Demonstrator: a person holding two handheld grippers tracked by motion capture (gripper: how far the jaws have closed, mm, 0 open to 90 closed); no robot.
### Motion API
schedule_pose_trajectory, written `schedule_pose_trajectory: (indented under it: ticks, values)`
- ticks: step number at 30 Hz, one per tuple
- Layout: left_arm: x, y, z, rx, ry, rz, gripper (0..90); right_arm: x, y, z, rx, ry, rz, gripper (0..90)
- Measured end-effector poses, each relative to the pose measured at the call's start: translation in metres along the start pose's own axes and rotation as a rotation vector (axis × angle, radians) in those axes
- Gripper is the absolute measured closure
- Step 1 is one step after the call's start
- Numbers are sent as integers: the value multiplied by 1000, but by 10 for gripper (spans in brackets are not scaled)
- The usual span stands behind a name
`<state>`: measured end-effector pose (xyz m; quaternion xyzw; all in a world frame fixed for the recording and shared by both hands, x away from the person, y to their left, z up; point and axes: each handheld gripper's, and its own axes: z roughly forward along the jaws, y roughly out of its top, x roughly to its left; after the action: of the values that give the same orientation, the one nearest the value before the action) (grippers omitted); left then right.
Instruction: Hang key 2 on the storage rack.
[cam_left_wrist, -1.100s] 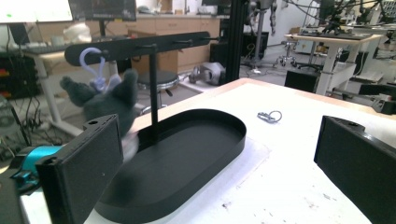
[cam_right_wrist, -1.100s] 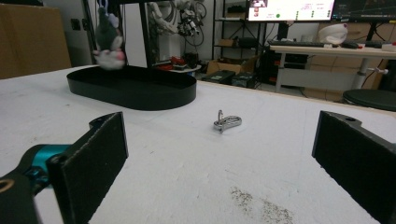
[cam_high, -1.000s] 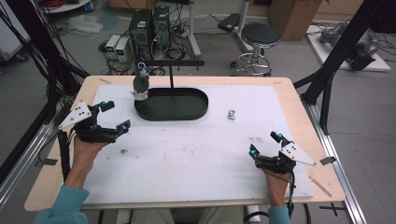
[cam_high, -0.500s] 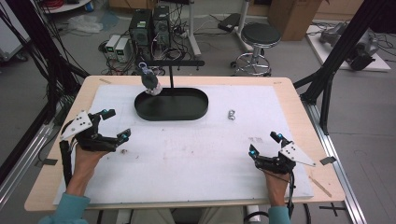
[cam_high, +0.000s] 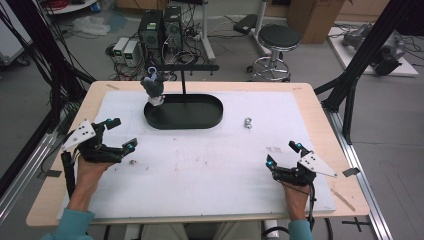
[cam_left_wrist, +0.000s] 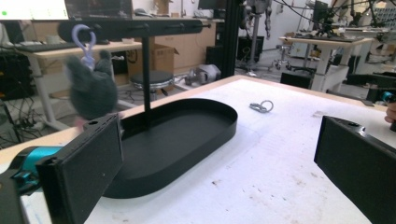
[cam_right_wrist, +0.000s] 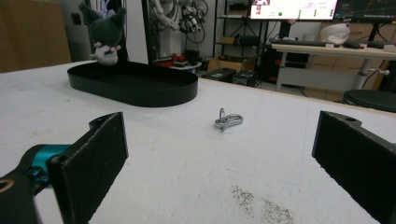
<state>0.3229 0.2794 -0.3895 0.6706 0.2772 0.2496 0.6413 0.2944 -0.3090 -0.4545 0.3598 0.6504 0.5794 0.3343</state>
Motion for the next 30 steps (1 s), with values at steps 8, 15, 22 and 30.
schedule_pose_trajectory:
  ticks: [8, 15, 22, 30]
  values:
    - [1, 0, 0, 19, -7, -20, 17, -2, 2, 4, 35, 9, 10, 27]
    - [1, 0, 0, 12, -19, -27, 17, -9, 23, 9, 69, 14, 4, 27]
    - [1, 0, 1, 7, -40, -34, 17, -21, 58, 24, 132, 70, -29, 27]
    - [-1, 2, 2, 7, -58, -32, 17, -31, 84, 49, 238, 140, -41, 27]
